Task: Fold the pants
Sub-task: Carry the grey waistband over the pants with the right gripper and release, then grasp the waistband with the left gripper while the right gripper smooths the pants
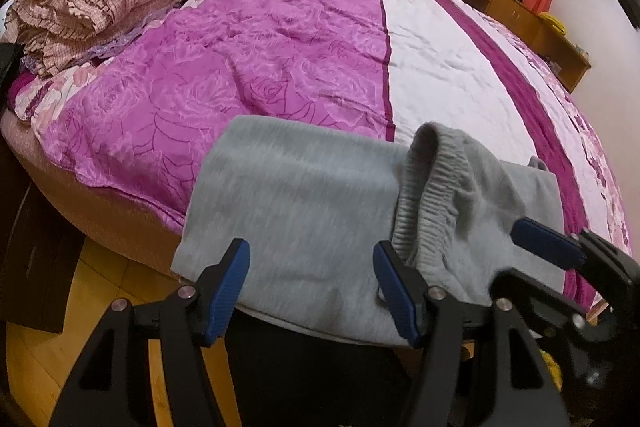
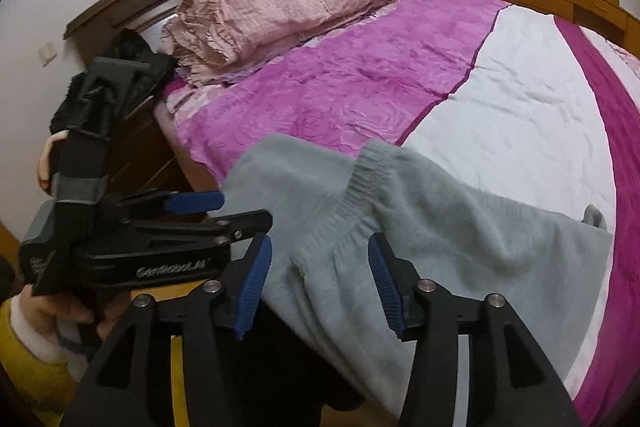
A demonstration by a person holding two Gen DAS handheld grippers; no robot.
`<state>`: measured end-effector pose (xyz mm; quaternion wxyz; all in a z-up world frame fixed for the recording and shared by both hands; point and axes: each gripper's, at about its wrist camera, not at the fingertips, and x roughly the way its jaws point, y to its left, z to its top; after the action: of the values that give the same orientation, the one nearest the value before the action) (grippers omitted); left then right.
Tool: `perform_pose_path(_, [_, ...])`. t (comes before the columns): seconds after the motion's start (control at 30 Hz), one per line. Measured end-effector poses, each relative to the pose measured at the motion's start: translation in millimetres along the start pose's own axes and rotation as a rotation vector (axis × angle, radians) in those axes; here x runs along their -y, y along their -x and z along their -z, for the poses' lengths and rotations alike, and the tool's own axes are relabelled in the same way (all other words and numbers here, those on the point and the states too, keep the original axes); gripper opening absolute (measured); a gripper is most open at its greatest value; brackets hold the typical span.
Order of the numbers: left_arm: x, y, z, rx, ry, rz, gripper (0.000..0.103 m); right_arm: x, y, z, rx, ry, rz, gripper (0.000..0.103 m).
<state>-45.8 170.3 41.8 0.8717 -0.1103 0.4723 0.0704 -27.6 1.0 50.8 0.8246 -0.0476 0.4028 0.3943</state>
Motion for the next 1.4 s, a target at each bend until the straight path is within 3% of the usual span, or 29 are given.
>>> perform_pose_path(0.13, [2.5, 5.3, -0.4, 0.007, 0.003, 0.021, 0.068, 12.2, 17.9, 4.7, 0.007, -0.032, -0.023, 0.045])
perform_pose_path(0.37, [20.1, 10.2, 1.1, 0.007, -0.002, 0.105, 0.067, 61.2, 29.7, 19.3, -0.033, -0.164, 0.100, 0.045])
perform_pose_path(0.5, [36.1, 8.3, 5.5, -0.006, -0.033, 0.181, 0.067, 82.0, 38.5, 40.0, -0.067, -0.224, 0.103, 0.045])
perform_pose_path(0.6, [46.6, 1.6, 8.1, -0.021, -0.059, 0.193, 0.064, 89.6, 43.4, 55.6, -0.096, -0.238, 0.093, 0.045])
perform_pose_path(0.7, [55.1, -10.1, 10.2, -0.051, -0.051, 0.206, 0.059, 93.6, 42.3, 68.0, -0.119, -0.262, 0.093, 0.044])
perform_pose_path(0.73, [56.0, -13.6, 11.3, -0.063, -0.039, 0.210, 0.050, 94.4, 40.3, 71.5, -0.128, -0.275, 0.086, 0.044])
perform_pose_path(0.77, [56.8, -16.6, 11.8, -0.072, -0.027, 0.220, 0.034, 94.8, 39.0, 73.3, -0.133, -0.280, 0.084, 0.044])
perform_pose_path(0.8, [56.3, -18.9, 12.1, -0.074, -0.016, 0.217, 0.027, 94.5, 37.3, 74.3, -0.137, -0.282, 0.084, 0.045])
perform_pose_path(0.87, [53.5, -17.9, 12.3, -0.066, -0.006, 0.227, 0.023, 92.3, 35.4, 75.1, -0.142, -0.275, 0.081, 0.044])
perform_pose_path(1.03, [43.7, -0.4, 16.0, -0.043, -0.024, 0.236, 0.022, 91.2, 39.9, 77.5, -0.136, -0.272, 0.069, 0.044])
perform_pose_path(1.2, [34.2, -35.2, 28.9, -0.161, 0.042, 0.208, 0.027, 98.2, 30.9, 82.1, -0.191, -0.305, 0.073, 0.044])
perform_pose_path(1.4, [39.7, -30.4, 27.5, -0.138, 0.002, 0.180, 0.036, 102.0, 19.3, 84.3, -0.263, -0.315, 0.078, 0.043])
